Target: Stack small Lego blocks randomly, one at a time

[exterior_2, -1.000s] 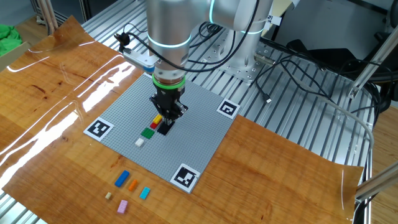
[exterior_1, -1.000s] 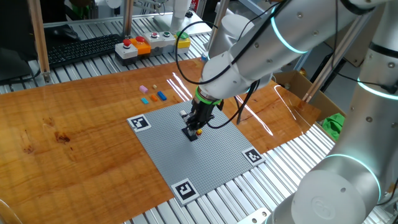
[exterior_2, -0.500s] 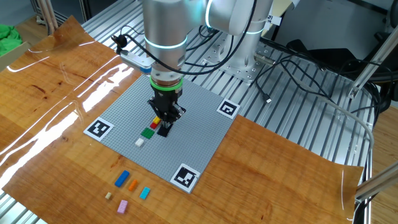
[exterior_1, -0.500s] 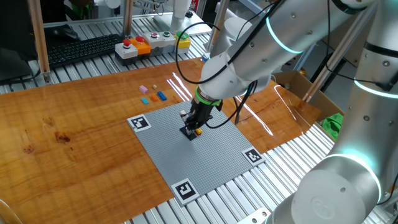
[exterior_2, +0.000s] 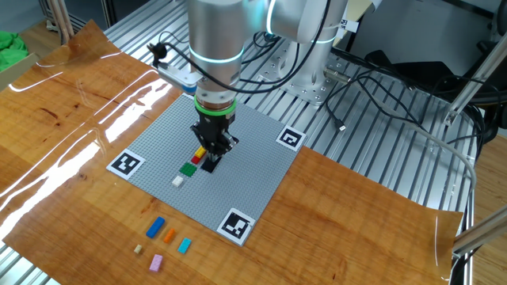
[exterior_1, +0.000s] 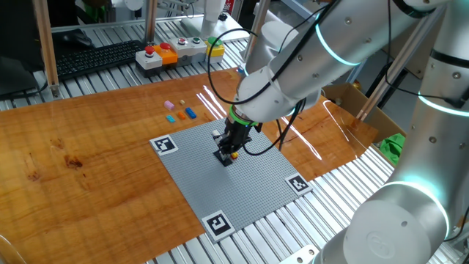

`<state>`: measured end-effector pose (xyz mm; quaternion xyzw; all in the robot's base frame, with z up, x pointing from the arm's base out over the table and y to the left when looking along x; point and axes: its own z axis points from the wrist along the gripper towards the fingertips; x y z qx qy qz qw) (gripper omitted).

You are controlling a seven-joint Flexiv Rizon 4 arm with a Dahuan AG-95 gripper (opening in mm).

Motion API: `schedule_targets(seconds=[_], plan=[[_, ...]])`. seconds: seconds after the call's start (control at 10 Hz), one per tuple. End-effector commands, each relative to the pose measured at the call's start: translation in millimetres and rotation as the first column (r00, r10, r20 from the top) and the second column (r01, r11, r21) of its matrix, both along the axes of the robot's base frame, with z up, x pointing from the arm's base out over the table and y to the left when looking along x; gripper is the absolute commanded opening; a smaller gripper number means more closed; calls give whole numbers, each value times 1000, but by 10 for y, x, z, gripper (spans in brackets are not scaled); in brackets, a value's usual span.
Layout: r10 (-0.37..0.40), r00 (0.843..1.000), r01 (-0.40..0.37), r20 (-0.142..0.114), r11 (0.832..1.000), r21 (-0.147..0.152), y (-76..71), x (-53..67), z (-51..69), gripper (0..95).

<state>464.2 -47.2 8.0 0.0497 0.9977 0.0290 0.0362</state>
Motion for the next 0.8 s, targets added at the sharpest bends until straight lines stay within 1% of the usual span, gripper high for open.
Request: schedule_targets(seconds=[0.1,0.4,0.5,0.6,0.8], plan=[[-5,1000,5,3,1000,3,-12,-19,-32,0],[-49,999,49,4,999,8,-13,-33,-17,0],[-85,996,85,4,996,24,-13,-43,-4,0],[-101,995,101,3,994,29,-10,-43,3,0],[-124,992,124,5,992,29,-15,-47,-6,0]])
